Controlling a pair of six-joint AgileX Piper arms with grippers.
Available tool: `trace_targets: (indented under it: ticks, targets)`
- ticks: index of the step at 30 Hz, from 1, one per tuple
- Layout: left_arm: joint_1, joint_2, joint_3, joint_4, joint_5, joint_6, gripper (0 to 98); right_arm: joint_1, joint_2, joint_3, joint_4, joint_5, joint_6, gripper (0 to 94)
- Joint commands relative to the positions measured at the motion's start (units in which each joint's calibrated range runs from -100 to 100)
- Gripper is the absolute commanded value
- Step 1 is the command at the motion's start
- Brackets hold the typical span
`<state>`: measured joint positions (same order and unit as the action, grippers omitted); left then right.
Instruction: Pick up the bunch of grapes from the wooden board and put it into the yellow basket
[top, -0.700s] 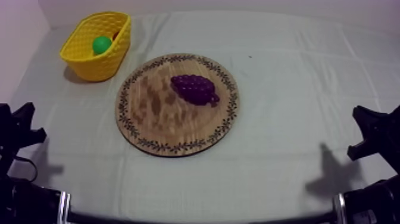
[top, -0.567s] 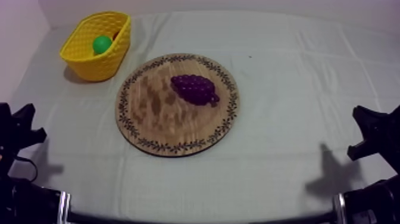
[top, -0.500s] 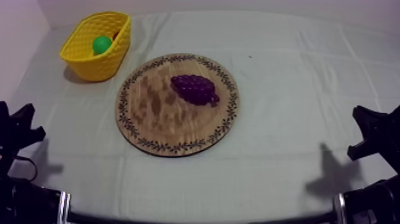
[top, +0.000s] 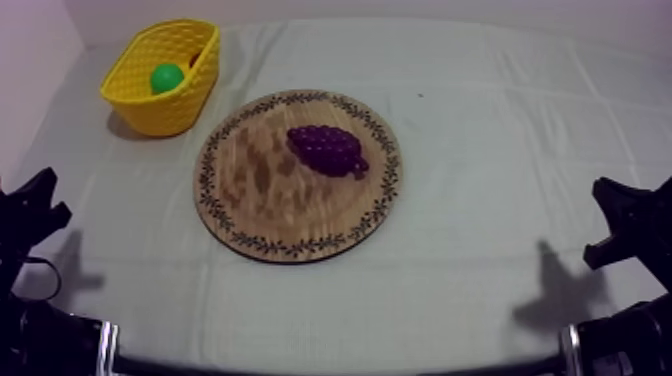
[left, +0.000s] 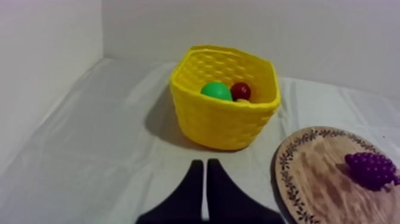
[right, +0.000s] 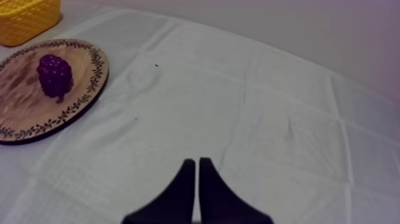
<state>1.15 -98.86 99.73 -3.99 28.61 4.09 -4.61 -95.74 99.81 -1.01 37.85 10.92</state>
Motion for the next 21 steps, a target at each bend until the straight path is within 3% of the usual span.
trace_targets:
  ticks: [1,7,15,21]
  targets:
    - [0.07,1.55,-0.71,-0.72,-0.46,0.16,0.0,0.02,-0.01,-0.03,0.01,-0.03,0.0,0.4]
    - [0.76,9.72,-9.55,-1.9,0.12,0.25,0.0,0.02,-0.01,-0.03,0.01,-0.03,0.0,0.4]
    - [3.71,21.44,-29.1,-1.3,7.13,-1.13,0.0,0.02,-0.01,-0.03,0.01,-0.03,0.0,0.4]
    - [7.89,31.01,-40.49,-0.73,12.2,-3.93,0.0,0.02,-0.01,-0.03,0.01,-0.03,0.0,0.4]
